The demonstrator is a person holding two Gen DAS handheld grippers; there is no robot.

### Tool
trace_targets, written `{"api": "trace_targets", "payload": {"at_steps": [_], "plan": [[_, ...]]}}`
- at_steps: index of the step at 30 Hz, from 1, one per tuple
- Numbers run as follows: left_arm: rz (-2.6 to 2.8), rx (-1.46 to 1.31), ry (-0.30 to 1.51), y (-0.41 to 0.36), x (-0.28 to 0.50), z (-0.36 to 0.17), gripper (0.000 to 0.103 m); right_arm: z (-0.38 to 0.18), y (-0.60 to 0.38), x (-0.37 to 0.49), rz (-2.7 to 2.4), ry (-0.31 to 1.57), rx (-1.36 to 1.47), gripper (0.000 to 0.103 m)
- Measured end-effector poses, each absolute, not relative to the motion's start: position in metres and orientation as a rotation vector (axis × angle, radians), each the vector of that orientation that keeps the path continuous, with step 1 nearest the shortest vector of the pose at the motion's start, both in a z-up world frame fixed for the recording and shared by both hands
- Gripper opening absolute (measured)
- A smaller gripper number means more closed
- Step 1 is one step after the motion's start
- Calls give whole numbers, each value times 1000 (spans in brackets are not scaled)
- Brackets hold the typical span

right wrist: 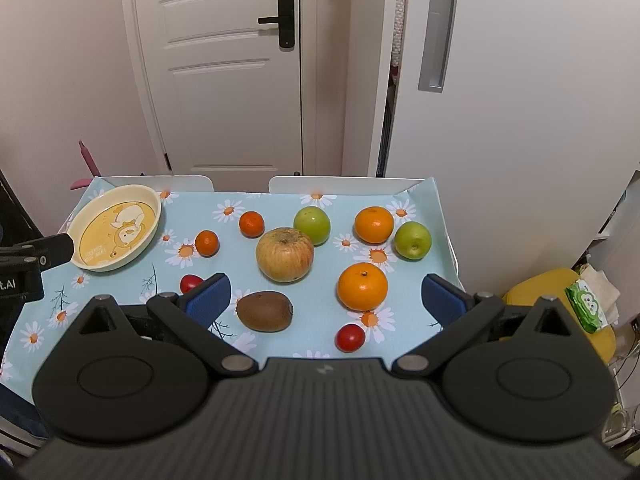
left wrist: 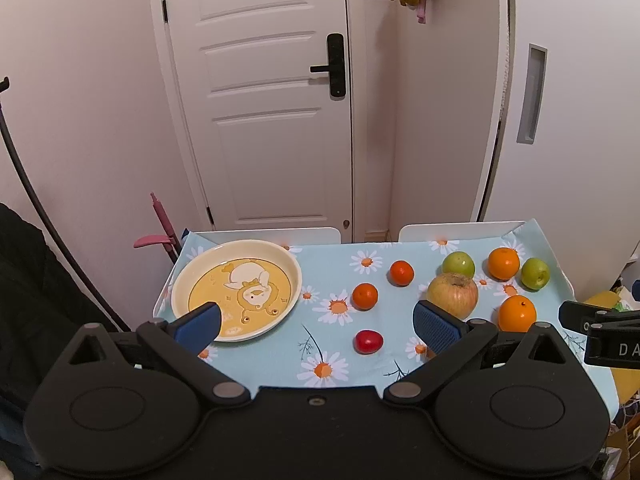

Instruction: Organize fruits

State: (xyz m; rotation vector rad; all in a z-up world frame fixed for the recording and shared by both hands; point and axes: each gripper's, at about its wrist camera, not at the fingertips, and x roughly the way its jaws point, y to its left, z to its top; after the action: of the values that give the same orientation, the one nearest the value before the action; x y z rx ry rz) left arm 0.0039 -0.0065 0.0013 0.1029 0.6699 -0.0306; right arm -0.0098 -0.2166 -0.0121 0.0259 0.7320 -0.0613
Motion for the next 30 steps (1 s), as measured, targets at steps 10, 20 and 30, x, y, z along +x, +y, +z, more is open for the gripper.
{"api": "trace_targets", "payload": {"at_steps": [10,20,30], "plan": [[-35,100,670,-6,4,0,103,-12,-216,-10,-61,732,25,103],[-38,94,674,-5,4,0,103,-13,-214,-9,-54,736,25,103],[-38,100,675,-3,5,-1,103,-13,-212,-8,-52,736,24,103]]}}
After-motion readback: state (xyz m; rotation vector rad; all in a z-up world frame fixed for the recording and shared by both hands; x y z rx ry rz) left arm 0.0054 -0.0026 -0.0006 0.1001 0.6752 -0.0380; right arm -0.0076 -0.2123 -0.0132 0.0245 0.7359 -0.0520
